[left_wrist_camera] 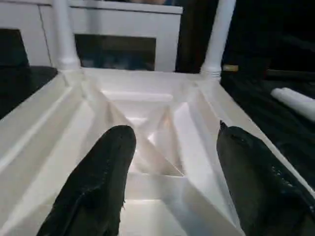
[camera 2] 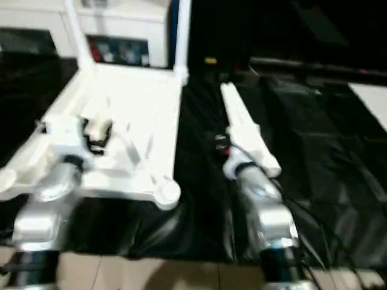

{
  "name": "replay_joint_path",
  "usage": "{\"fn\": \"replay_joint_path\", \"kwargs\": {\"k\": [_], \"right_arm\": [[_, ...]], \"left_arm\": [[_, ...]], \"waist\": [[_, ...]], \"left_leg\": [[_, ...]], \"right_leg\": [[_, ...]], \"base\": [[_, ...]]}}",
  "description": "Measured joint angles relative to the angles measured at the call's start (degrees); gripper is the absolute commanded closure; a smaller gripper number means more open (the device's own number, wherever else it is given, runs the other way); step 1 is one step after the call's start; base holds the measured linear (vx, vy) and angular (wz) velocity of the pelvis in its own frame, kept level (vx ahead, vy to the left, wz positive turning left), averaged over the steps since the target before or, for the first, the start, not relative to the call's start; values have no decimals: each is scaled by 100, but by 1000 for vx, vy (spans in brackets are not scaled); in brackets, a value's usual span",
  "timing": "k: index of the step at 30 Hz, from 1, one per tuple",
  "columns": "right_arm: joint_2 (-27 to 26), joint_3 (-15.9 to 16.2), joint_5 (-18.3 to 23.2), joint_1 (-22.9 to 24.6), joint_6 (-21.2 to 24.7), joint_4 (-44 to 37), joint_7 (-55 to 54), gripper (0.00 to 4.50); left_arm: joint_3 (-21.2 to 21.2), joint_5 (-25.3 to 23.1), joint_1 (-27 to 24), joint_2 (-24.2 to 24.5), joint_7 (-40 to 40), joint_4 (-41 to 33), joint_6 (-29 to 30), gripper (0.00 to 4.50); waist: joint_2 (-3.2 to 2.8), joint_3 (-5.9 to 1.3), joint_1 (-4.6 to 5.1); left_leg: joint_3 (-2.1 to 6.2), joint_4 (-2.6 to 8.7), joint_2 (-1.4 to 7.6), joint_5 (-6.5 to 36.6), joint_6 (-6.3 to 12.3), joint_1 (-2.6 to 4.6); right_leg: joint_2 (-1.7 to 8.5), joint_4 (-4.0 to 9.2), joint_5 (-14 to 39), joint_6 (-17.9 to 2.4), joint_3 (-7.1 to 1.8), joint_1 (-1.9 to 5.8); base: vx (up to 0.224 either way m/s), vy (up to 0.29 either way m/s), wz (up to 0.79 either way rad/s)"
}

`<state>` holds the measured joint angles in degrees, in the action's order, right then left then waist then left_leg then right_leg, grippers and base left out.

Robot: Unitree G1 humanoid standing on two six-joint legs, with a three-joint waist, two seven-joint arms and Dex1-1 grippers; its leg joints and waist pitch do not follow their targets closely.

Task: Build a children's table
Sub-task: Rotate table base, then pick table leg

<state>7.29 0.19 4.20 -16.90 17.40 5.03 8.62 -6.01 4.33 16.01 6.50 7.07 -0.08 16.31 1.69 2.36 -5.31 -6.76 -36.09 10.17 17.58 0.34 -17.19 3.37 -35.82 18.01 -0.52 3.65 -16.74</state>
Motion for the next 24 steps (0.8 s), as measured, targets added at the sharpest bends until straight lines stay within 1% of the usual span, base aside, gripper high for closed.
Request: {"fn": "replay_joint_path", "kwargs": {"k": [1, 2, 3, 4, 5, 6, 7, 8, 9, 10, 11, 12, 13, 14, 15, 16, 17, 18, 19, 20, 22, 23, 24], "right_arm": [[-15, 43, -40, -57, 69, 2, -53, 125], [-55, 62, -49, -113, 144, 4, -84, 125], [-82, 97, -52, -154, 213, 3, -100, 125], [-103, 133, -56, -177, 252, 2, -113, 125], [-101, 124, -41, -178, 286, 2, -123, 125], [-72, 45, -19, -156, 355, 25, -133, 125], [-35, -111, 11, -115, 528, 106, -167, 125], [13, -231, 29, -146, 671, 188, -213, 125], [42, -298, 50, -259, 844, 249, -219, 125], [50, -319, 73, -460, 983, 254, -216, 125], [-4, -318, 86, -574, 1061, 272, -217, 125], [-75, -208, 124, -681, 1127, 277, -195, 125], [-136, -143, 185, -823, 1191, 283, -180, 106], [-128, -144, 194, -898, 1233, 294, -183, 90], [-71, -151, 195, -954, 1262, 328, -188, 90], [47, -201, 193, -1073, 1367, 504, -200, 87], [148, -280, 188, -1109, 1425, 662, -219, 87], [218, -370, 180, -1123, 1477, 811, -239, 75], [266, -459, 167, -1188, 1534, 1022, -270, 58], [275, -489, 153, -1346, 1578, 1302, -302, 49], [309, -535, 67, -1689, 1607, 1727, -375, 41], [323, -534, 40, -1822, 1620, 1845, -401, 41], [354, -513, 30, -2000, 1651, 2023, -437, 28]], "left_arm": [[-32, 0, 9, 66, 3, 24, 0, 145], [-54, 0, 9, 111, 4, 43, 1, 145], [-121, 0, 5, 134, 1, 42, 1, 145], [-190, 1, 2, 179, 1, 41, 1, 145], [-226, 1, 5, 199, 1, 40, -7, 145], [-208, 1, 12, 178, 2, 40, -15, 145], [-87, 0, 5, 37, 7, 41, -18, 145], [39, 4, 1, -40, 15, 39, -11, 145], [65, 62, -12, -13, 110, 39, -15, 145], [67, 98, -6, 95, 220, 30, -25, 145], [77, 85, -15, 270, 282, 42, 13, 145], [55, 59, -28, 386, 311, 54, 52, 145], [-28, 46, -30, 492, 351, 105, 87, 145], [-45, 51, -34, 496, 394, 131, 103, 127], [-33, 65, -33, 483, 463, 130, 108, 116], [13, 144, -25, 487, 655, 132, 117, 109], [94, 186, -21, 479, 805, 116, 136, 109], [229, 210, -20, 492, 958, 108, 163, 107], [396, 213, -20, 559, 1150, 110, 234, 96], [577, 206, -4, 752, 1370, 115, 322, 82], [859, 203, 69, 1027, 1782, 91, 417, 67], [935, 211, 100, 1099, 1921, 69, 477, 67], [1014, 222, 141, 1193, 2108, 27, 566, 61]], "waist": [[5, -5, 41], [21, -9, 67], [53, -21, 106], [122, -61, 147], [192, -82, 185], [215, -62, 182], [228, -43, 152], [213, -35, 74], [159, -32, 22], [-15, -42, 4], [-19, -36, 16], [-9, -33, 55], [40, -58, 54], [56, -70, 32], [93, -86, 15], [159, -93, 22], [189, -88, 21], [205, -78, 10], [225, -58, 13], [233, -44, 44], [238, -27, 65], [243, -24, 66], [259, -12, 71]], "left_leg": [[49, 50, 5, -25, -176, 60], [86, 77, 2, -29, -263, 84], [162, 90, -48, -12, -275, 110], [208, 85, -119, 25, -275, 125], [213, 37, -184, 71, -201, 119], [195, -134, -225, 111, 82, 35], [191, -464, -218, 76, 493, -98], [167, -644, -230, 68, 472, -231], [145, -567, -237, -18, 304, -324], [161, -163, -187, -274, -93, -406], [196, -200, -134, -292, -252, -384], [217, -191, -155, -269, -220, -385], [280, -201, -178, -270, -216, -381], [316, -207, -216, -282, -238, -379], [314, -219, -277, -286, -245, -391], [282, -260, -376, -284, -248, -432], [233, -244, -394, -299, -267, -451], [179, -208, -377, -346, -288, -471], [133, -134, -324, -393, -330, -477], [112, -92, -277, -420, -337, -476], [50, -32, -178, -493, -412, -467], [14, -13, -135, -521, -438, -458], [-23, -9, -93, -541, -457, -445]], "right_leg": [[-8, -35, 10, -9, 9, -33], [0, -108, 42, -37, 9, -82], [39, -264, 87, -95, 1, -179], [129, -418, 128, -111, -9, -300], [161, -418, 184, 59, -74, -291], [92, -429, 208, 110, -165, -203], [9, -316, 231, 78, -305, -48], [-23, -214, 220, 63, -316, 58], [-82, -125, 198, 63, -278, 147], [-230, -68, 188, 54, -161, 221], [-221, -114, 206, 46, -78, 235], [-189, -249, 217, -26, 29, 145], [-146, -532, 161, -56, 20, -61], [-86, -614, 57, 57, -1, -232], [13, -498, -148, 218, -95, -394], [159, -278, -331, 357, -282, -543], [215, -309, -379, 399, -340, -612], [202, -305, -386, 388, -341, -626], [187, -258, -436, 325, -314, -643], [163, -213, -469, 257, -294, -643], [123, -133, -564, 192, -261, -639], [109, -119, -592, 171, -257, -637], [106, -128, -607, 163, -250, -634]], "base": [[112, -19, 13], [129, -46, 5], [119, -66, -2], [119, -66, -2], [122, -48, -4], [70, 1, 20], [70, 1, 20], [38, 44, 30], [0, 0, 0], [0, 0, 0], [76, 23, -9], [103, 2, -8], [103, 2, -8], [0, 0, 0], [-178, 55, -12], [-178, 55, -12], [-194, 59, 6], [-95, -28, 12], [-95, -28, 12], [-88, -68, -1], [-99, -56, -8], [-100, -51, -4], [-96, -55, 2]]}}
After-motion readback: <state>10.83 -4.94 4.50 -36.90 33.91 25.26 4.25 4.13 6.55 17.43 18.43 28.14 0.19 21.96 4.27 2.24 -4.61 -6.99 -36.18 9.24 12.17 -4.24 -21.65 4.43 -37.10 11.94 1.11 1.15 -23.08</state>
